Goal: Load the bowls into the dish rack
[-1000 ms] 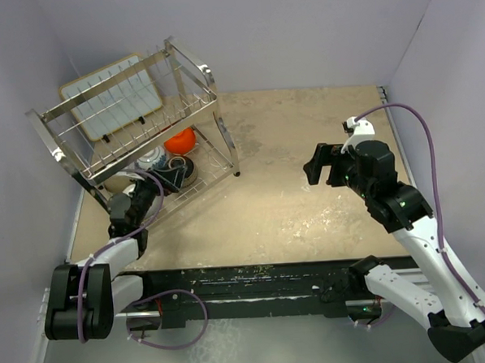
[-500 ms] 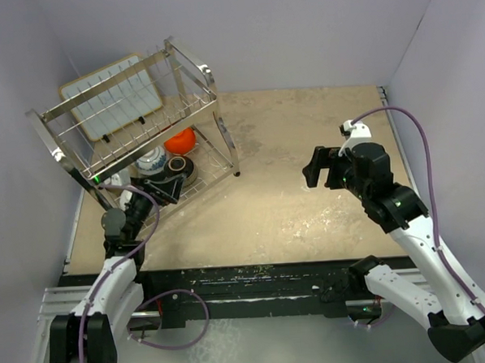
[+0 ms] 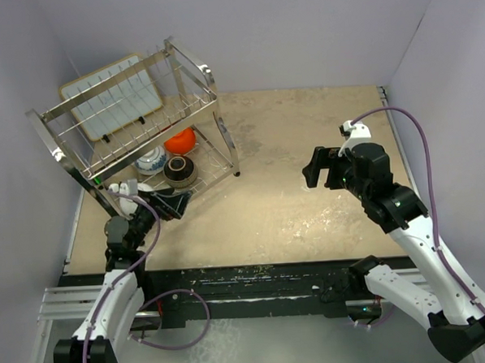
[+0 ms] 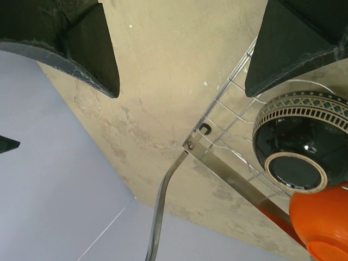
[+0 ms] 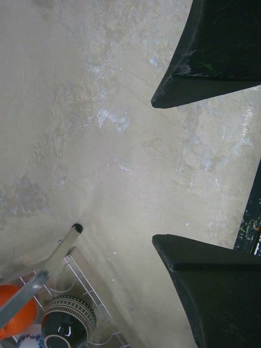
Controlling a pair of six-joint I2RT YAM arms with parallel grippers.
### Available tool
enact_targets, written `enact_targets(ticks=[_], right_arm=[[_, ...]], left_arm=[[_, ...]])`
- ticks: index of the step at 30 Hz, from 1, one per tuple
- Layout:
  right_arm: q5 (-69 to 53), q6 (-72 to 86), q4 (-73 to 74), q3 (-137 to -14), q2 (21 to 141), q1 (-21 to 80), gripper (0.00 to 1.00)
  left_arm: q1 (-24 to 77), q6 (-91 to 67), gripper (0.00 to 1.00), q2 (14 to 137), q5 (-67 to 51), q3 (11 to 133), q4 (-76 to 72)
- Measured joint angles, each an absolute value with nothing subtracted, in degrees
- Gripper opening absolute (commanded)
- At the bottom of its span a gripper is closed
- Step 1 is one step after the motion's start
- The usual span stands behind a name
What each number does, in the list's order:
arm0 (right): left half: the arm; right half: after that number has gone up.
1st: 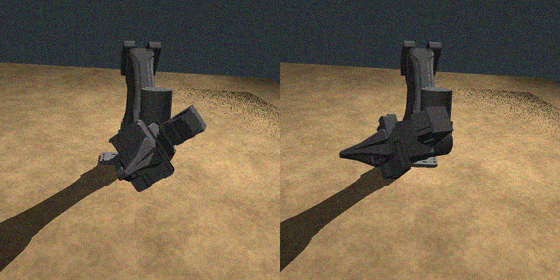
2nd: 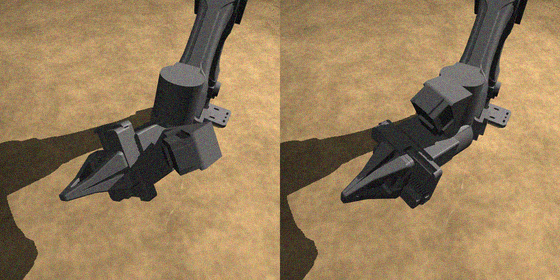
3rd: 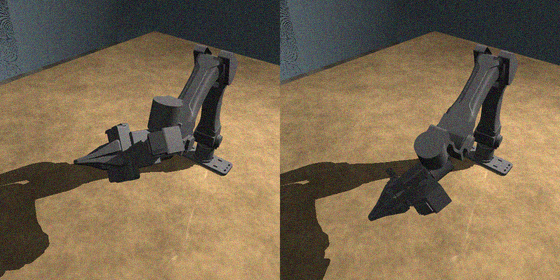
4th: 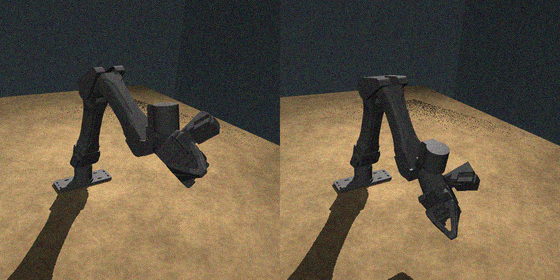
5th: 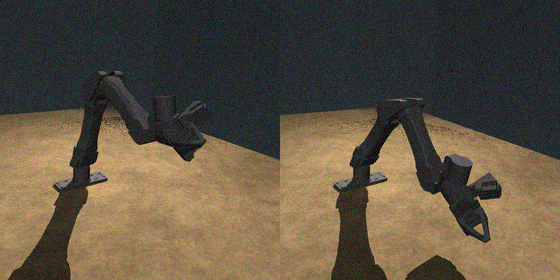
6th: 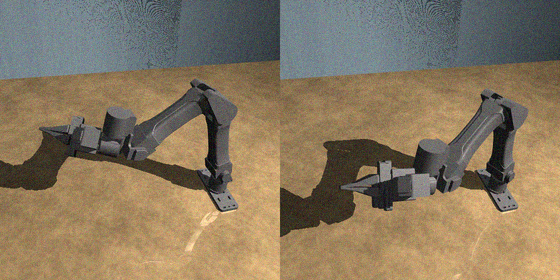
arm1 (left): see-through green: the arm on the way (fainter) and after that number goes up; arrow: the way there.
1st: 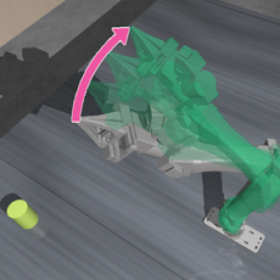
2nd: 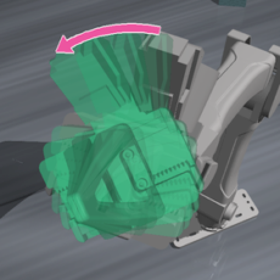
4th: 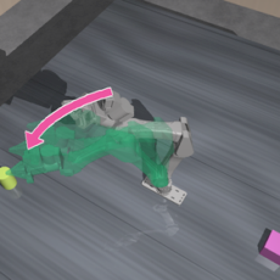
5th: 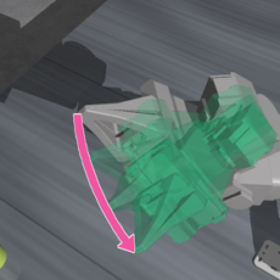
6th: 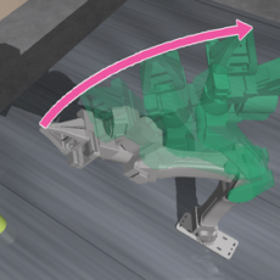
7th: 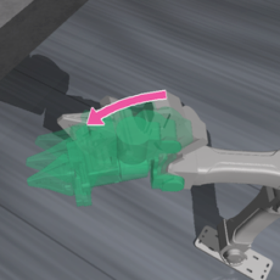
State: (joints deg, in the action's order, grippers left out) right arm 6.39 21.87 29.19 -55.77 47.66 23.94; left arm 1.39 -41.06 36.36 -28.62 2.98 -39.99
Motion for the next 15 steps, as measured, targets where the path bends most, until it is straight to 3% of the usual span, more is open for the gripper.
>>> enact_targets(ticks=[15], right_arm=[[6.39, 22.37, 28.12, -54.08, 47.62, 23.94, 0.99]], left_arm=[[11.16, -35.73, 0.99, 22.37, -26.50, 9.50, -9.43]])
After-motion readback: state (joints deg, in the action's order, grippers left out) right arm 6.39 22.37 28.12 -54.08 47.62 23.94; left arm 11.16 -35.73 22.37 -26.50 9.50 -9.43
